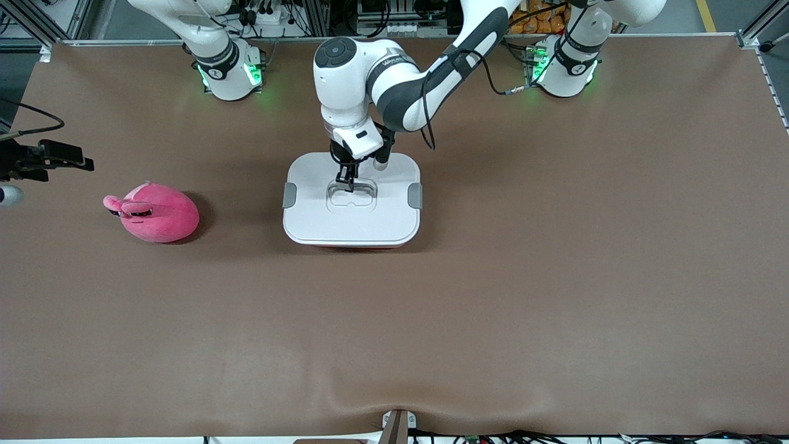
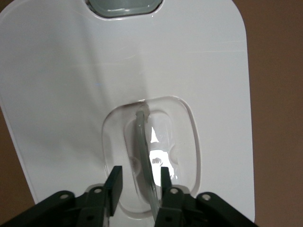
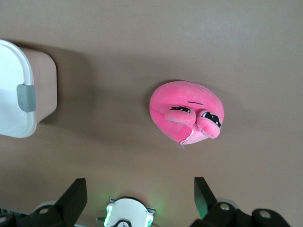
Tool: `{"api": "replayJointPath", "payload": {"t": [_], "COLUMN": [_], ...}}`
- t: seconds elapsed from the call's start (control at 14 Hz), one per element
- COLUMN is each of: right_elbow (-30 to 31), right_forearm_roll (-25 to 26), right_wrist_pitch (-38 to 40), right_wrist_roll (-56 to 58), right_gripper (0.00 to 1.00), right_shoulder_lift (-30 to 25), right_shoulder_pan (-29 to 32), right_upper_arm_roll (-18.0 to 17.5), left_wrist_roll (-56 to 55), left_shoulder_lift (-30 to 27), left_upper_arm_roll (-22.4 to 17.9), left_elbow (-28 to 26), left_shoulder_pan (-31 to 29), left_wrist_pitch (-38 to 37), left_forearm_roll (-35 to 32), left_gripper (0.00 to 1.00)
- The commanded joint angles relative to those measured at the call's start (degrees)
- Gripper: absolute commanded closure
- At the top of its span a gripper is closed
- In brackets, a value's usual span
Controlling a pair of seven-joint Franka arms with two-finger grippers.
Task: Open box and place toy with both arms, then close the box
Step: 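Lower the left gripper and grasp the lid handle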
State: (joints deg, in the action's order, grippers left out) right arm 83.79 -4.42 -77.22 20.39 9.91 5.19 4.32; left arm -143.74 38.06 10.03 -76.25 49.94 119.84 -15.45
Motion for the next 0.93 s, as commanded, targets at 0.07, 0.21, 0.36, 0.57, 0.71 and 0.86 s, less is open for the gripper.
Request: {"api": "replayJointPath", "payload": {"t": [0.07, 0.21, 0.36, 0.57, 0.71, 0.86], "right_elbow": [-0.2, 0.1, 0.1, 1.9, 3.1, 5.4], "right_forearm_roll": [-0.1, 0.4, 0.5, 2.5, 4.5, 5.1], "right_wrist_pitch": [0.1, 0.0, -0.6, -3.4, -5.2, -7.5], "right_wrist_roll": [6.3, 10.9, 17.2, 23.4, 28.6, 33.6], "right_gripper": [0.0, 0.0, 0.0, 0.0, 0.0, 0.0], "right_shoulder_lift": [1.7, 2.7, 4.3, 4.6, 4.6, 4.6], "right_shoulder_pan": [1.7, 1.8, 2.0, 1.5, 1.0, 0.6], "right_upper_arm_roll": [-0.5, -0.5, -0.5, -0.5, -0.7, -0.8], "left_wrist_roll": [-0.8, -0.8, -0.8, -0.9, -1.0, -1.3], "left_shoulder_lift": [-0.3, -0.4, -0.5, -0.6, -1.1, -1.7], "left_upper_arm_roll": [-0.3, -0.3, -0.3, -0.3, -0.3, -0.3], "left_elbow": [0.8, 0.8, 0.8, 0.8, 0.8, 0.8], "left_shoulder_pan": [0.2, 0.2, 0.2, 0.2, 0.1, 0.1], "left_wrist_pitch": [-0.1, -0.1, -0.1, -0.2, -0.3, -0.6], "left_forearm_roll": [-1.4, -1.4, -1.4, -1.4, -1.4, -1.3], "left_gripper": [0.76, 0.76, 0.77, 1.0, 1.0, 1.0]}}
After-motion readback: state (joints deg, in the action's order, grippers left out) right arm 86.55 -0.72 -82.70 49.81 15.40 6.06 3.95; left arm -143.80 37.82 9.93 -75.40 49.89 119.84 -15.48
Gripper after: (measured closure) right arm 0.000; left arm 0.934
